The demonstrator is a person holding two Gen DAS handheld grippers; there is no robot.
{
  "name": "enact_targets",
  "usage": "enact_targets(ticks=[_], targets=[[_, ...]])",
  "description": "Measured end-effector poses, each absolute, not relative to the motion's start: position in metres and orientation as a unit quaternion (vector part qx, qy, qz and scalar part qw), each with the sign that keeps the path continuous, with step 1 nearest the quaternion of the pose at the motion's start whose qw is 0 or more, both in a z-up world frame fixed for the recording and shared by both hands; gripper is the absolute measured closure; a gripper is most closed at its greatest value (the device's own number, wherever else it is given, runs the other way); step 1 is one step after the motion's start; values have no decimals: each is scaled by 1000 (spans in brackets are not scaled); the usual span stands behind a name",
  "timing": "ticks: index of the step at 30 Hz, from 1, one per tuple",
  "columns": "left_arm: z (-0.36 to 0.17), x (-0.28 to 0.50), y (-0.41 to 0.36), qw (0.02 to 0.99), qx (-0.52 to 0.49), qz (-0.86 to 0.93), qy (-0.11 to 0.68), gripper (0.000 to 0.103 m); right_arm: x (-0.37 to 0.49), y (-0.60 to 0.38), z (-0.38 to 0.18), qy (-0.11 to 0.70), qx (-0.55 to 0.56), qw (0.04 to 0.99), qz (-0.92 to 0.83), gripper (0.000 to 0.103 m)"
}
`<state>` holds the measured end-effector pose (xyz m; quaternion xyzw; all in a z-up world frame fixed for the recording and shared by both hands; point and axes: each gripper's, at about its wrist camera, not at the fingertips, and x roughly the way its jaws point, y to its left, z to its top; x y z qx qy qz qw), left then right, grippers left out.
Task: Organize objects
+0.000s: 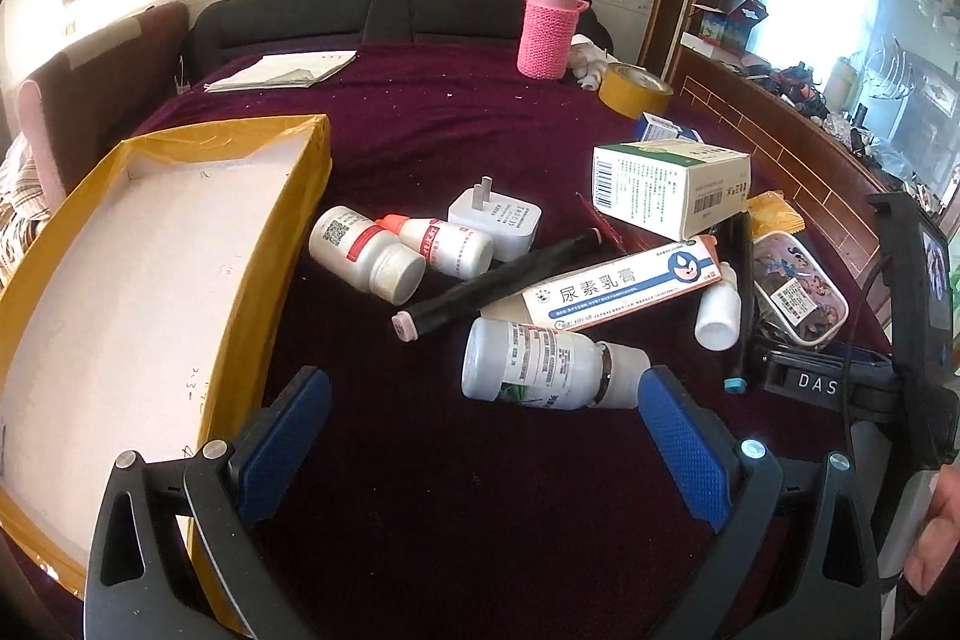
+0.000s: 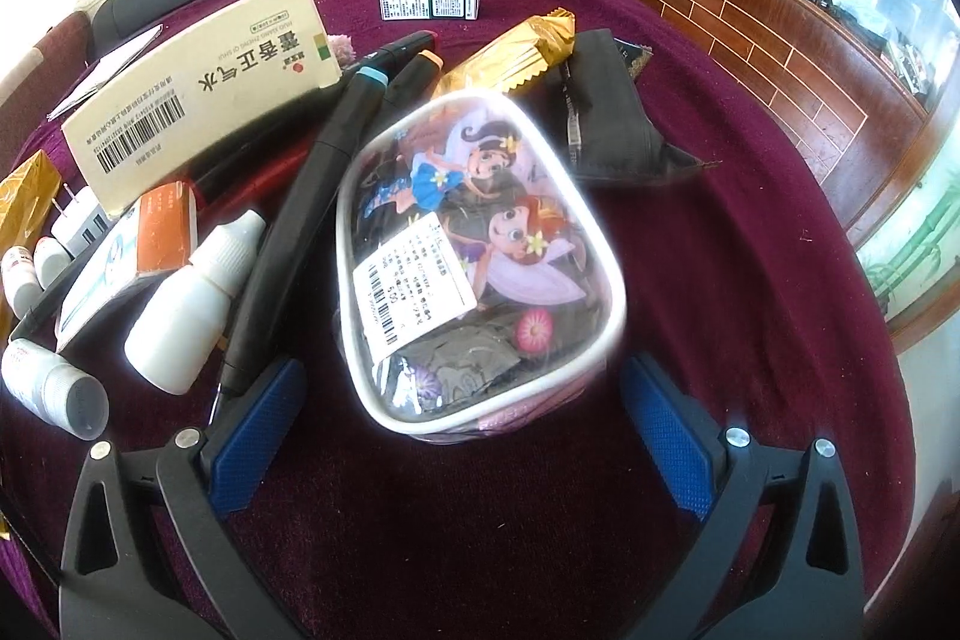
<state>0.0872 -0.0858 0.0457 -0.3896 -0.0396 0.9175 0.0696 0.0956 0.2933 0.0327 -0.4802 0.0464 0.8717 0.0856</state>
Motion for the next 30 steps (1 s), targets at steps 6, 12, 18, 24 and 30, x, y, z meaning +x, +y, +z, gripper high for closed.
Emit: enact_targets(ticks=[6,12,18,24,30], targets=[[32,87,-85,37,-424,904,-53,3,94,293,31,46,-480,87,872,0],[30,88,-85,30,-420,906,-51,2,93,291,31,45,-480,85,872,0],[31,90,-84,23,-421,906,-47,2,93,292,31,45,-480,85,872,0],[32,93,-85,21,-418,907,-49,2,95,292,32,45,-480,84,872,0],[32,93,-85,22,-419,907,-47,2,95,292,32,46,-479,87,872,0]])
